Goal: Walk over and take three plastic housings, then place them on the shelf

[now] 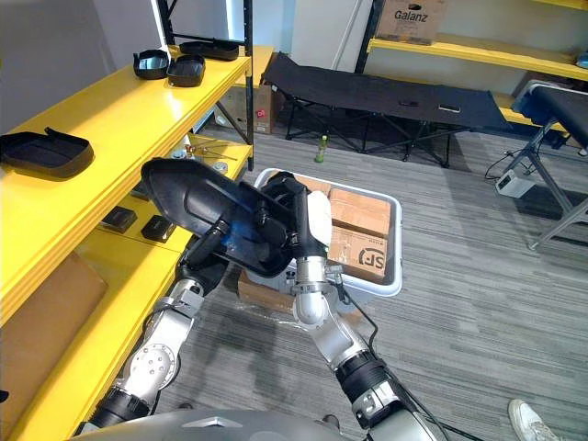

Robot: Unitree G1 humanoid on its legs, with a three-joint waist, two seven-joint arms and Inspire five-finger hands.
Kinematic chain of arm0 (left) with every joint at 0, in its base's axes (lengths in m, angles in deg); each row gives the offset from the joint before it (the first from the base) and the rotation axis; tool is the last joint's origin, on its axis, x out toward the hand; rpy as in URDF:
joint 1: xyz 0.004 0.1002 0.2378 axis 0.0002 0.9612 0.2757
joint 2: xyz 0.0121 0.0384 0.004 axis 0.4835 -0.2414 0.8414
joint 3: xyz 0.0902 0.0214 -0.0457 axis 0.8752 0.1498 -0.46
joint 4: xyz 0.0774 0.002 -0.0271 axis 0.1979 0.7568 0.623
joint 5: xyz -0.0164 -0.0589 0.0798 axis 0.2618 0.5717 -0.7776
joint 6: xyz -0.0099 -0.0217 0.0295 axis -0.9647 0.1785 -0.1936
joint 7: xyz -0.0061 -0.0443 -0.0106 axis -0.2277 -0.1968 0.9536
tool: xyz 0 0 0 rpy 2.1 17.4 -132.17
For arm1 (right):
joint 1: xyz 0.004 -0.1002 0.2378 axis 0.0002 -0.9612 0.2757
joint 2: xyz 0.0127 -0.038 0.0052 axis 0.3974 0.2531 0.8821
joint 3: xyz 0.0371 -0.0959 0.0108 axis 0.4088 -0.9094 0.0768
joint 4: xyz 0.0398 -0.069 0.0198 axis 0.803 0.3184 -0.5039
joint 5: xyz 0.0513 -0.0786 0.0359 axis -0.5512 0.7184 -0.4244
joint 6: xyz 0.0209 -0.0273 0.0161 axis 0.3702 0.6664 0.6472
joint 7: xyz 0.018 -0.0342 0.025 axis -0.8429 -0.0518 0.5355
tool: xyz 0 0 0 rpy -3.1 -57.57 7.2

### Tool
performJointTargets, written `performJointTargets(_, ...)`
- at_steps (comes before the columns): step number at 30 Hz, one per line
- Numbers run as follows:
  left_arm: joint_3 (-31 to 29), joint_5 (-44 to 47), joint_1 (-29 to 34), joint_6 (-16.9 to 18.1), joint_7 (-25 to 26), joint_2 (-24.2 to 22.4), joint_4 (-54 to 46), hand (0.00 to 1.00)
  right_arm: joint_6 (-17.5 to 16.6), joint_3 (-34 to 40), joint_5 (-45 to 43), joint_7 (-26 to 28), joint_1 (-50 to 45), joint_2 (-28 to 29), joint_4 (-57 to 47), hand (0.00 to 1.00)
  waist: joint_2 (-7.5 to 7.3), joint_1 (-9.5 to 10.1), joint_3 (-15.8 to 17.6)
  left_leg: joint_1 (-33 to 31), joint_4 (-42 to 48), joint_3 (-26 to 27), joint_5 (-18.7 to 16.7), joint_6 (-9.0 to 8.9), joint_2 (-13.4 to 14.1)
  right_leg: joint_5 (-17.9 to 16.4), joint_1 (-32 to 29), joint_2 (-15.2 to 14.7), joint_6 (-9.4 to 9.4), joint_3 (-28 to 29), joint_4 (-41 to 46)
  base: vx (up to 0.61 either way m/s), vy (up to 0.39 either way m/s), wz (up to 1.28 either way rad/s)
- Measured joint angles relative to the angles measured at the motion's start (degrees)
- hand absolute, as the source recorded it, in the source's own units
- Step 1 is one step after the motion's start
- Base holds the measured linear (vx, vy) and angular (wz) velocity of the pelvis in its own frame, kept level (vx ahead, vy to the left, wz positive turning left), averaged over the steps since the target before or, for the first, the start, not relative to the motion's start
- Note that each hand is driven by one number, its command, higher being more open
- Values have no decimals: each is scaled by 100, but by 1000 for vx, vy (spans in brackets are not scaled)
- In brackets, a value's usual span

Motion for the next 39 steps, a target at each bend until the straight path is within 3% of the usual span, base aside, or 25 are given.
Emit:
performJointTargets(11, 49, 205, -251, -196, -7, 272, 143, 0, -96, -109, 3, -216, -47, -11, -25, 0, -74, -80, -61, -7, 50, 5, -16, -1, -1, 11, 2, -7, -13, 4, -4, 0, 0, 0)
performJointTargets(12, 76, 211, -255, -156, -7, 272, 143, 0, -124, -111, 4, -238, -53, -21, -25, 100, -73, -92, -62, -6, 52, 5, -16, -1, -1, 11, 1, -6, -13, 4, -4, 0, 0, 0)
performJointTargets(17, 183, 229, -258, 150, 2, 273, 142, 0, -521, -189, 2, -254, -84, -157, -119, 100, -71, -93, -63, -6, 52, 5, -19, 1, -1, 10, -2, -7, -14, 4, -16, 0, 0, 0)
performJointTargets(21, -86, -49, -248, 210, 263, 261, -55, 0, -731, -325, -13, 160, -265, -224, -467, 100, -34, -89, -88, -6, 74, 9, -45, -9, 0, -3, -7, -2, -36, 4, -5, 0, 0, 0)
performJointTargets(25, -544, -1281, -188, 171, 873, 198, -657, 0, -652, -302, -92, 689, -429, -213, -700, 100, -31, -72, -91, -8, 93, 9, -73, -12, 0, -7, -7, 0, -40, 4, -4, 0, 0, 0)
performJointTargets(31, -1047, -3458, 104, 161, 1377, -129, -1391, 0, -184, 3, -530, 1570, -549, -172, -917, 100, -10, 9, -103, -15, 143, 12, -136, -21, 2, -10, -3, 5, -38, 9, -4, 0, 0, 0)
performJointTargets(34, -1524, -4456, 239, 164, 1925, -219, -1392, 0, 33, 335, -1006, 1941, -697, -228, -1134, 100, -8, -13, -104, -12, 144, 29, -164, -19, 5, -11, -15, 8, -38, 31, -3, -1, 7, -1)
performJointTargets(39, -2254, -6269, 336, 164, 2954, -246, -1393, 0, 96, 913, -1962, 2347, -1113, -236, -1464, 100, -9, -37, -104, -13, 145, 100, -184, -20, 11, -10, -74, 11, -38, 99, -3, 3, 23, -8)
